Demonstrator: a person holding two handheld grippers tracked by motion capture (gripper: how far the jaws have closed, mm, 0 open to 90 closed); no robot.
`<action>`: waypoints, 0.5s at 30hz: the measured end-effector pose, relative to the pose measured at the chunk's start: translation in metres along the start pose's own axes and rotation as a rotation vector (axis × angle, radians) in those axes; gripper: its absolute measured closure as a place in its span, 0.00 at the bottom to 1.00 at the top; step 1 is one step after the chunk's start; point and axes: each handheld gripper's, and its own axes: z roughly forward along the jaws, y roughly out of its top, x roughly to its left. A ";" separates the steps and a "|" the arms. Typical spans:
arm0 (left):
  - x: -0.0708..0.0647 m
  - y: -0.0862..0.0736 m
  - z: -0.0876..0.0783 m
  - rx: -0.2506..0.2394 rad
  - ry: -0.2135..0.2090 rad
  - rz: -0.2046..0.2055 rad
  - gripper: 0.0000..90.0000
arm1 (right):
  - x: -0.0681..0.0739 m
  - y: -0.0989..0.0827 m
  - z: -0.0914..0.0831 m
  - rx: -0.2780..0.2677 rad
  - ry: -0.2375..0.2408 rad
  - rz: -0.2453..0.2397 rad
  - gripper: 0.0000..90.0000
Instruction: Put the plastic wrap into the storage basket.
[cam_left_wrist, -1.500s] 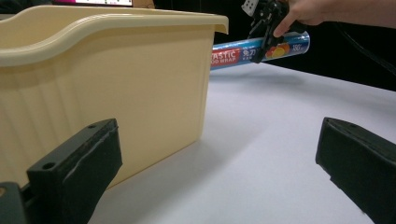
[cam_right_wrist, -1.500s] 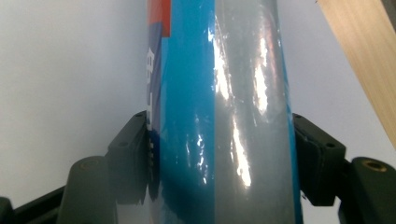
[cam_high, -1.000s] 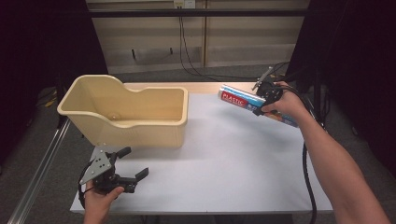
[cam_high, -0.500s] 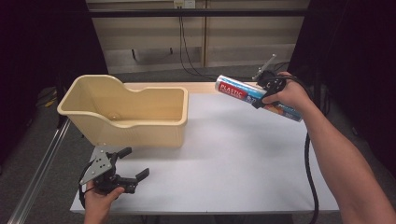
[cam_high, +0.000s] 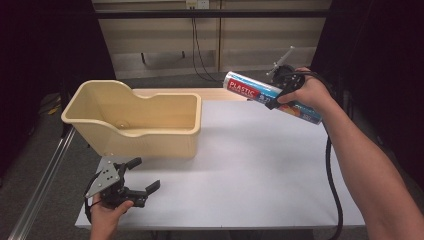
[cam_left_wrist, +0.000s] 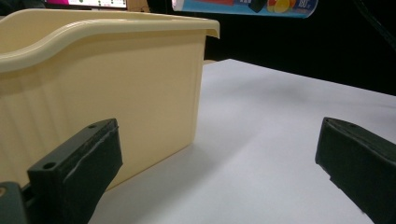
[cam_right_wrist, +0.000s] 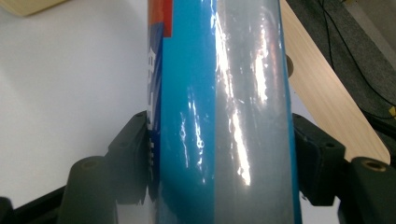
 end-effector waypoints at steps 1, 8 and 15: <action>0.000 0.000 0.000 0.000 0.000 -0.001 0.00 | 0.001 0.003 -0.001 -0.002 0.001 0.001 0.35; 0.000 0.001 -0.001 0.004 0.000 0.009 0.00 | 0.007 0.016 -0.008 -0.018 0.012 -0.017 0.35; -0.001 0.001 -0.001 0.002 -0.002 0.008 0.00 | 0.011 0.024 -0.012 -0.032 0.020 -0.021 0.35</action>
